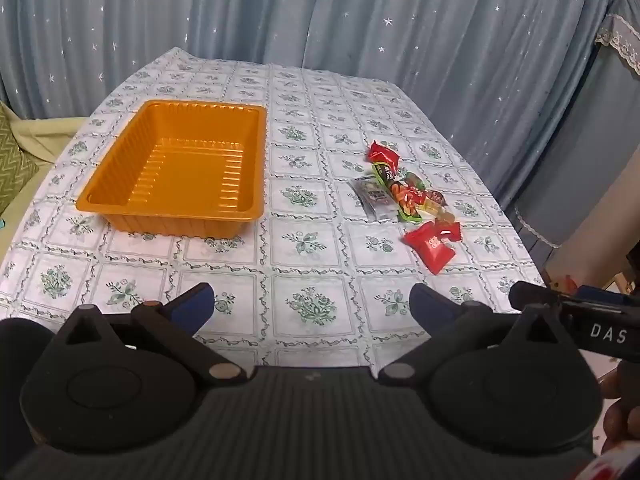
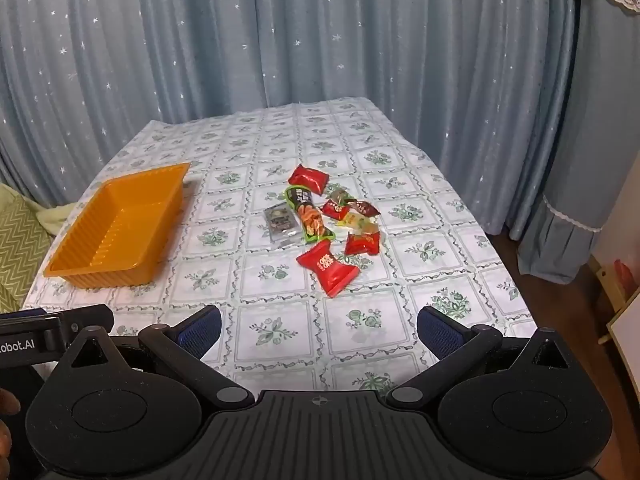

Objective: Organize snacks

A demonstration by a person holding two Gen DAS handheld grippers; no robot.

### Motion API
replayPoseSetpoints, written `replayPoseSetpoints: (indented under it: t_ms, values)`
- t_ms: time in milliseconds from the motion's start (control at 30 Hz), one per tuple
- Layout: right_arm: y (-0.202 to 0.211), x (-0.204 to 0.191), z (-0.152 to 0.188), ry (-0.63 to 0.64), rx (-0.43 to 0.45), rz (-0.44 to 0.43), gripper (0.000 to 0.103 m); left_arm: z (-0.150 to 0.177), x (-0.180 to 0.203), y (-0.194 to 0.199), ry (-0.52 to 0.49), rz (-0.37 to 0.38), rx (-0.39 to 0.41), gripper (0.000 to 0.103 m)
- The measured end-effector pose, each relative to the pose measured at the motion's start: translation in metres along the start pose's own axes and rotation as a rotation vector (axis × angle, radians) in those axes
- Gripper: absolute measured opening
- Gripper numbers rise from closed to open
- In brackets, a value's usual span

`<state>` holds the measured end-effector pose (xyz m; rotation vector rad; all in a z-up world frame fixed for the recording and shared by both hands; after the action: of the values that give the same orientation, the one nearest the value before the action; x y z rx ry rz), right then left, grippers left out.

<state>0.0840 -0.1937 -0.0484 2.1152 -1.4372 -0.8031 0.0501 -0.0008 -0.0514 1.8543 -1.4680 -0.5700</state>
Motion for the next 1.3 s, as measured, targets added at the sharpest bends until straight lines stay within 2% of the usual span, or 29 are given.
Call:
replayPoseSetpoints:
  t_ms: [67,100,133,300,400,1300]
  values:
    - [-0.001,0.0,0.0,0.015,0.001,0.007,0.103,-0.003,-0.006,0.003,0.012,0.007,0.009,0.103]
    - [-0.001,0.0,0.0,0.018,0.0,0.008,0.103,-0.003,0.0,0.003,-0.012,-0.029,0.011,0.103]
    - [-0.001,0.0,0.001,0.019,0.0,0.009,0.103,-0.005,0.0,0.003,-0.013,-0.032,0.011,0.103]
    - [0.0,0.0,0.003,0.034,0.002,0.017,0.103,-0.002,-0.001,0.003,-0.013,-0.017,0.033,0.103]
    - [0.0,0.004,0.002,0.001,-0.004,0.005,0.103,-0.002,-0.001,0.003,-0.013,-0.015,0.034,0.103]
    - [0.002,0.005,-0.001,-0.01,0.0,0.021,0.103,-0.003,0.007,0.006,-0.026,-0.007,0.035,0.103]
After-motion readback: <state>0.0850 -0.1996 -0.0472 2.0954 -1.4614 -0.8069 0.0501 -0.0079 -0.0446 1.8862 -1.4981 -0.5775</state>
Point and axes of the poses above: each gripper's, at about its wrist camera, not at the fingertips, and y roughly against the way its jaws point, x to its right, z to its underside, the point moved 7 cm from there along -y, roughly the way its jaws point, and after that the axes turned 9 degrees about -z, right-handed, at the moved point
